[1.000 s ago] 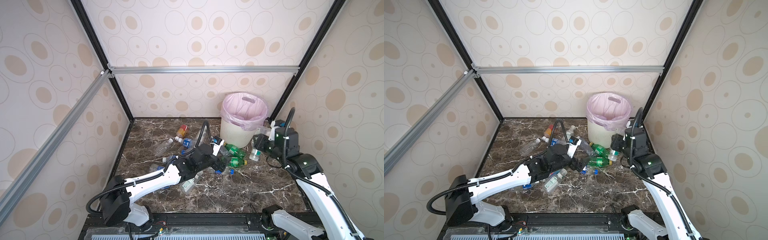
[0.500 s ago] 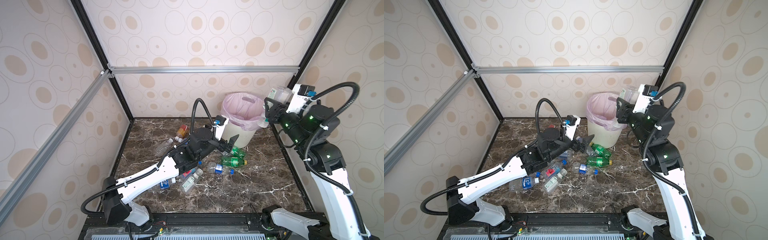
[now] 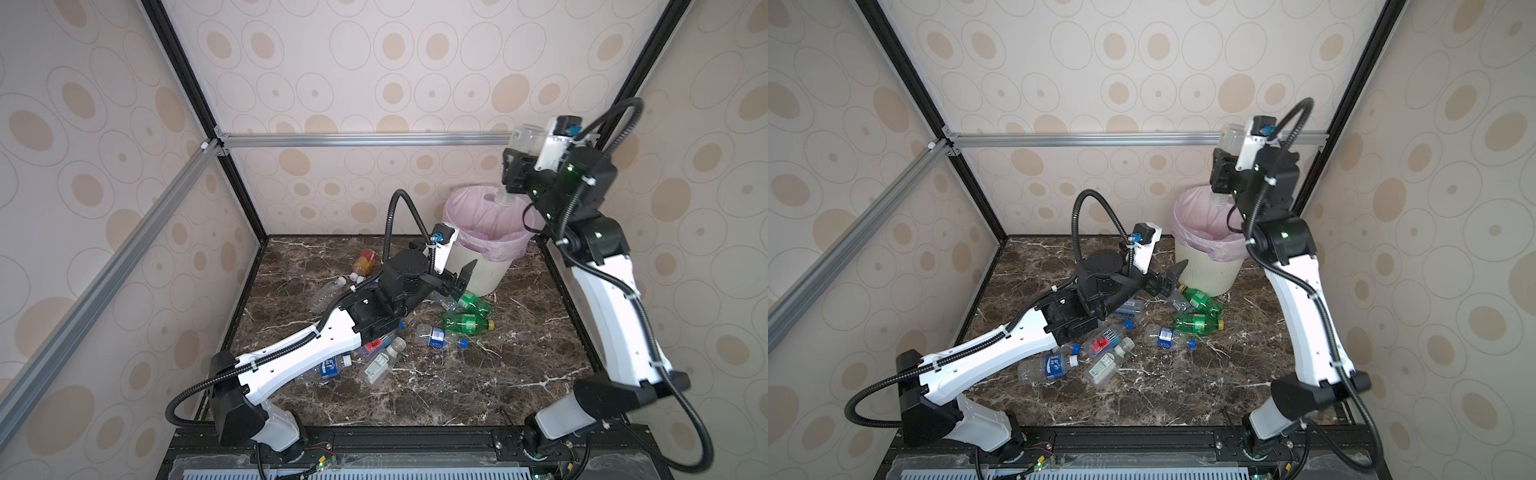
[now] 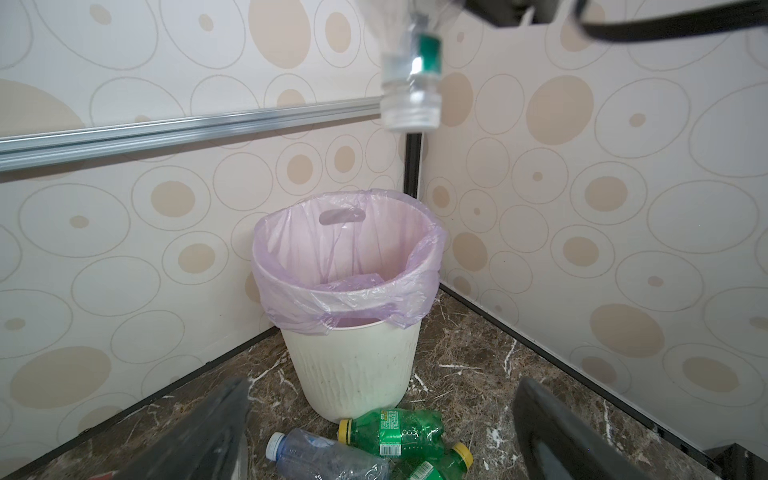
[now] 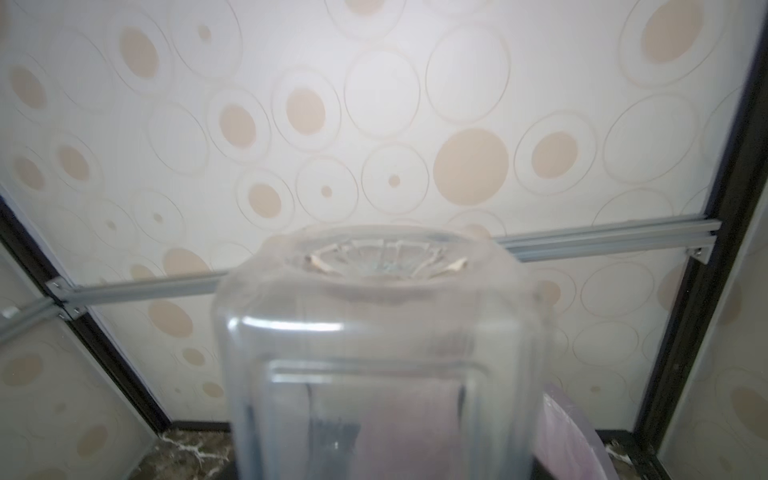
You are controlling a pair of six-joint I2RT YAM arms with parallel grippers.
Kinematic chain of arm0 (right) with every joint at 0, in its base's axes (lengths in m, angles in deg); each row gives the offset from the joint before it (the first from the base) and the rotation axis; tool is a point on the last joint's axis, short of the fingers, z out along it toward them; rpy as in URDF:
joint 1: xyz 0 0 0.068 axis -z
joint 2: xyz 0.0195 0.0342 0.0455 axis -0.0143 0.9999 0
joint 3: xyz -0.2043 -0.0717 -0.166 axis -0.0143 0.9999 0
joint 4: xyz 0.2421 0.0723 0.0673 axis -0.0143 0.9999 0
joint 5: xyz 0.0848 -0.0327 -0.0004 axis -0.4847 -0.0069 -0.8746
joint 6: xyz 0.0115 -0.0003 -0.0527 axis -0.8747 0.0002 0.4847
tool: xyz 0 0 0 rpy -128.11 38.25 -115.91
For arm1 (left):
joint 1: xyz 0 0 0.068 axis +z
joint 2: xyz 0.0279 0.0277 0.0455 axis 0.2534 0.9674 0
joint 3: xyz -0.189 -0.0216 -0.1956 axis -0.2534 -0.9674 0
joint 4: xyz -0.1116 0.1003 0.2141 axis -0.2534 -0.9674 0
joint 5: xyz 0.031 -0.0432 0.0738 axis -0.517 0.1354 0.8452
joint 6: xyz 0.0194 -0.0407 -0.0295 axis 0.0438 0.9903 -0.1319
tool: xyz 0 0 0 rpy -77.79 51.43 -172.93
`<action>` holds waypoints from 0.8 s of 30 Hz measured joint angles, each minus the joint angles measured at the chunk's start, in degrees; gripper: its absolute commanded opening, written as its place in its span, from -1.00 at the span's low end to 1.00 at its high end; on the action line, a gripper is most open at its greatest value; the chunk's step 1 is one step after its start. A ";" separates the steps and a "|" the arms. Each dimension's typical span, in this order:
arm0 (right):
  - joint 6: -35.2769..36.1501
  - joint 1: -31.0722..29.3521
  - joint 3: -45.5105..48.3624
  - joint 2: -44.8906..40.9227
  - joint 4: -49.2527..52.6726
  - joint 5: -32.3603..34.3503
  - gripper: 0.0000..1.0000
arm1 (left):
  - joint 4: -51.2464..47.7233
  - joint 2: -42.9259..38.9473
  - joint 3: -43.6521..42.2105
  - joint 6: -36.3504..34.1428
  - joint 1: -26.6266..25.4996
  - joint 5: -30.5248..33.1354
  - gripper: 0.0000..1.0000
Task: Throw the plastic bottles in the bin
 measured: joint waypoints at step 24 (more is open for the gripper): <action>-4.96 1.09 23.78 -13.70 6.23 -4.92 1.00 | -16.85 -1.07 -1.97 10.84 5.09 7.58 0.98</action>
